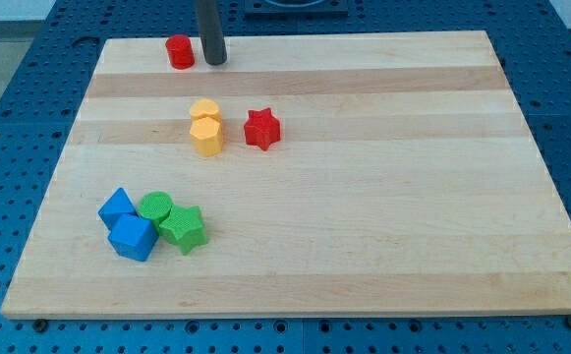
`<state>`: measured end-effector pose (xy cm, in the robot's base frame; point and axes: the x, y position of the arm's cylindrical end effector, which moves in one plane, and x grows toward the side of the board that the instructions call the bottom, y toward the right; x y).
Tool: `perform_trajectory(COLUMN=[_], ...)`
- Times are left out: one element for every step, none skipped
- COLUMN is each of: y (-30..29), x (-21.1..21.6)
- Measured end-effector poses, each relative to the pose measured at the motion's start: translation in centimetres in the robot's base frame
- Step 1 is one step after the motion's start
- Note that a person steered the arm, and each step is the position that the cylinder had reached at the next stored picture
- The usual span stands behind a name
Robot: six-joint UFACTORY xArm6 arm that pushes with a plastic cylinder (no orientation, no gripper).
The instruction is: Slide the red circle towards top left
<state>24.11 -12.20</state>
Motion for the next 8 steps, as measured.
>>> perform_trajectory(y=[2.3, 4.0, 3.5, 3.1, 0.1, -3.8, -4.0, -4.0], x=[-1.0, -4.6, -4.8, -4.3, -3.8, -3.4, -1.0, -0.5])
